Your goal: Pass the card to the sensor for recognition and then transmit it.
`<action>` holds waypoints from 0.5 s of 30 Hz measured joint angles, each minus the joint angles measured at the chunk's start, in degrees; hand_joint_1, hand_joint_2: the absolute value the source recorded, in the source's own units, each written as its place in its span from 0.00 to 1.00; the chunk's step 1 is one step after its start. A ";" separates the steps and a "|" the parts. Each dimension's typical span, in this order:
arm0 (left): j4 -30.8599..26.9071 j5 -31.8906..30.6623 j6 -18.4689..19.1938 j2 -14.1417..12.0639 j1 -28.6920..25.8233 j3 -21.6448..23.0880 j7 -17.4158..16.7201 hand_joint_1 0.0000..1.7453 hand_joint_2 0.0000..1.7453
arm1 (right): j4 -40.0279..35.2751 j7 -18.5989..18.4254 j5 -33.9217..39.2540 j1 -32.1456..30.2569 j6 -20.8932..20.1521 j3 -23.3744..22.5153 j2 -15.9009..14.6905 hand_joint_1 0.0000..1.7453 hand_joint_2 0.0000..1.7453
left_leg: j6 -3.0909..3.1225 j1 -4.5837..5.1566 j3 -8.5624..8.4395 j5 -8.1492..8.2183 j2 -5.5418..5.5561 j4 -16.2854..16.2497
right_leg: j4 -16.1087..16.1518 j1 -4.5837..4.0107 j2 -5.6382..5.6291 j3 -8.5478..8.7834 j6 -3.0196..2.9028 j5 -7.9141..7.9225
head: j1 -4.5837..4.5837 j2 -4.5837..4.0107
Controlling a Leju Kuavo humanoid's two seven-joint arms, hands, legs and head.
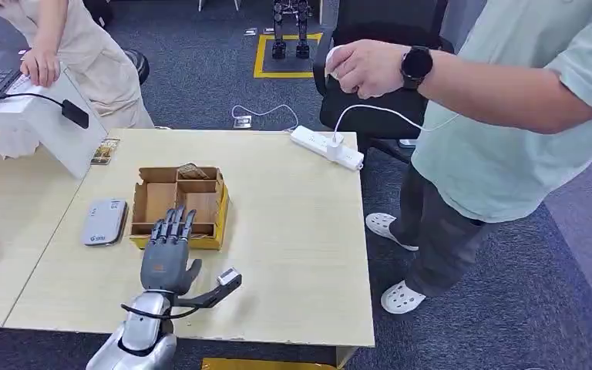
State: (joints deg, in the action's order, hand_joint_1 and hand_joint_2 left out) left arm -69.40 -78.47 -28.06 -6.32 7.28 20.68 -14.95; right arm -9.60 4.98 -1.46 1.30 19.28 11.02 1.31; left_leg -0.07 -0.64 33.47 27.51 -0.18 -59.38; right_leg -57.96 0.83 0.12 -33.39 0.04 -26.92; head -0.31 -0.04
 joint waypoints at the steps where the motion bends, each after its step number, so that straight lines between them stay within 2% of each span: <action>1: 0.44 -0.22 -0.07 0.04 0.20 -0.26 0.00 0.96 1.00 | 0.00 0.00 -0.07 0.00 -0.04 0.00 0.00 0.00 0.00 | 0.00 0.00 0.00 0.00 0.00 0.00 | 0.00 0.00 0.00 0.00 0.00 0.00 | 0.00 0.00; 2: 0.92 -0.46 -0.09 0.13 0.35 -0.46 0.00 0.96 1.00 | 0.00 0.00 -0.09 0.00 -0.09 0.00 0.02 0.00 0.00 | 0.00 0.00 0.00 0.00 0.00 0.00 | 0.00 0.00 0.00 0.00 0.00 0.00 | 0.00 0.00; 3: 1.40 -0.68 -0.11 0.24 0.51 -0.55 0.15 0.85 1.00 | 0.00 0.00 -0.09 0.00 -0.11 0.00 0.02 0.00 0.00 | 0.00 0.00 0.00 0.00 0.00 0.00 | 0.00 0.00 0.00 0.00 0.00 0.00 | 0.00 0.00; 6: 2.78 -0.72 -0.13 0.74 0.85 -0.63 0.85 0.86 1.00 | 0.02 -0.02 -0.07 0.00 -0.11 0.00 0.00 0.00 0.00 | 0.00 0.00 0.00 0.00 0.00 0.00 | 0.00 0.00 0.00 0.00 0.00 0.00 | 0.00 0.00; 8: 3.33 -0.81 -0.46 0.90 1.02 -0.66 1.09 0.83 1.00 | 0.02 -0.02 -0.07 -0.02 -0.11 0.00 0.02 0.00 0.00 | 0.00 0.00 0.00 0.00 0.00 0.00 | 0.00 0.00 0.00 0.00 0.00 0.00 | 0.00 0.00; 10: 4.05 -0.81 -0.74 1.27 1.26 -0.68 1.01 0.86 1.00 | 0.02 -0.04 -0.09 0.00 -0.11 0.00 0.02 0.00 0.00 | 0.00 0.01 0.00 0.00 0.00 0.00 | 0.00 0.00 0.00 0.01 0.00 0.00 | 0.00 0.00; 13: 4.86 -0.48 -0.92 1.62 1.31 -0.68 1.14 0.82 1.00 | 0.02 -0.20 -0.09 -0.03 -0.09 0.00 0.02 0.00 0.00 | 0.01 0.01 0.00 0.00 0.00 0.00 | 0.00 0.00 0.00 0.01 0.00 0.00 | 0.00 0.00; 14: 5.05 -0.33 -0.94 1.70 1.36 -0.68 1.22 0.84 1.00 | 0.02 -0.20 -0.09 -0.01 -0.09 0.00 0.02 0.00 0.00 | 0.01 0.01 0.00 0.01 0.00 0.00 | 0.00 0.00 0.00 0.01 0.00 0.00 | -0.02 0.00; 15: 5.16 0.06 -0.96 1.77 1.41 -0.68 1.46 0.92 1.00 | 0.02 -0.22 -0.11 -0.01 -0.09 0.00 0.02 0.00 0.00 | 0.01 0.01 -0.01 0.01 0.00 0.00 | 0.00 0.00 0.00 0.02 0.00 0.00 | 0.00 0.00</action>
State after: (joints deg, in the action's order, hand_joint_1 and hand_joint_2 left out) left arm -64.24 -78.40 -29.03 -4.55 8.69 20.00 -13.49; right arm -9.57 4.76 -1.57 1.28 19.19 11.02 1.33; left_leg -0.06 -0.63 33.46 27.52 -0.18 -59.38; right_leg -57.96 0.83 0.12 -33.37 0.04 -26.92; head -0.31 -0.04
